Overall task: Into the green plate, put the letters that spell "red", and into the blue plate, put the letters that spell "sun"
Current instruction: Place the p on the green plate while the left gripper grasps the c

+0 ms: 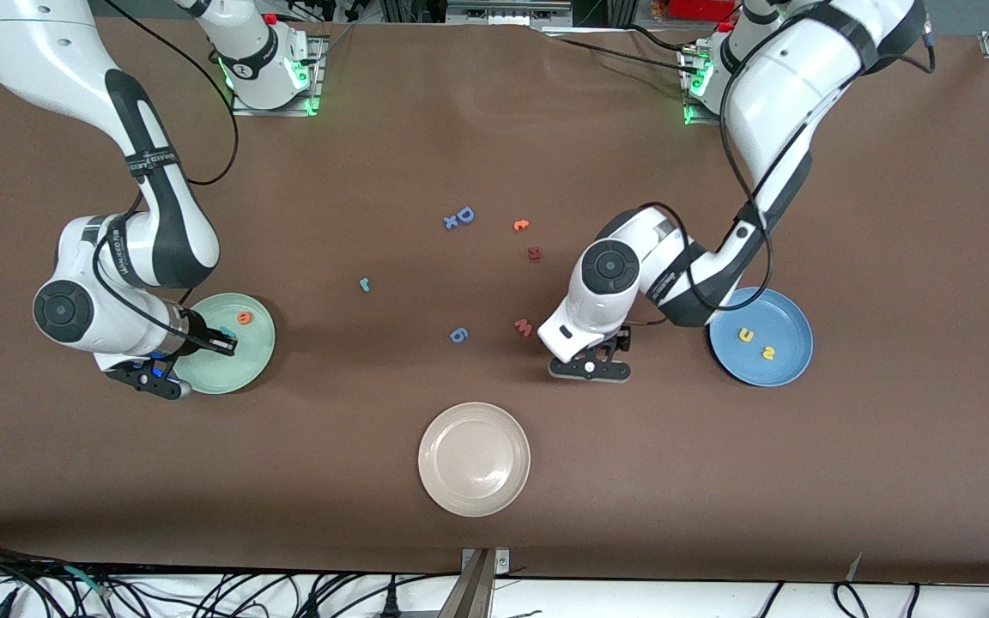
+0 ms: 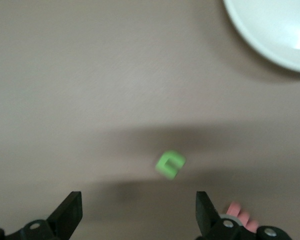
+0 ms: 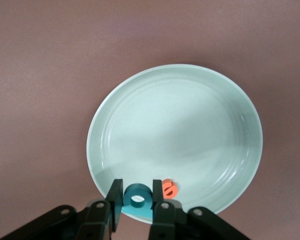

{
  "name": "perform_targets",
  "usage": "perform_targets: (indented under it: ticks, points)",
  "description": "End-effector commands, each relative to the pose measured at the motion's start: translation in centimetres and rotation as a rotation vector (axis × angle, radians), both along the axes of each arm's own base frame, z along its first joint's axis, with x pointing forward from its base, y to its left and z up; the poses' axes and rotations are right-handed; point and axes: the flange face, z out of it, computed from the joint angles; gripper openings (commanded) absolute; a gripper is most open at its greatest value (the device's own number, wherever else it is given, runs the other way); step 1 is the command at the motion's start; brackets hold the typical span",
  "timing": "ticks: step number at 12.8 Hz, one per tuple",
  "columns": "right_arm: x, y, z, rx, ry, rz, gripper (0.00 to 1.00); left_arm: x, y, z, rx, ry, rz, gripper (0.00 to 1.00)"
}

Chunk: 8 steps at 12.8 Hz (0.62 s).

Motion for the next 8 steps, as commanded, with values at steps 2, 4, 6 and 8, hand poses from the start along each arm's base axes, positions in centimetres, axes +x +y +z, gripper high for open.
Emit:
perform_targets:
  ticks: [2,4,6,8]
  points:
    - [-0.7,0.2,0.9,0.013,-0.008,-0.001,0.83,2.1,0.6,-3.8,-0.071,-0.052,-0.021,1.0]
    - [-0.7,0.5,0.9,0.014,-0.01,0.001,0.84,1.5,-0.4,-3.8,-0.071,-0.057,-0.038,1.0]
    - [-0.8,2.6,1.2,0.007,-0.015,-0.019,0.84,0.6,-1.3,-3.7,-0.063,-0.05,-0.054,0.99]
    - [-1.3,6.3,1.2,-0.016,-0.019,-0.077,0.86,0.2,-1.5,-4.0,-0.026,-0.048,-0.082,0.97]
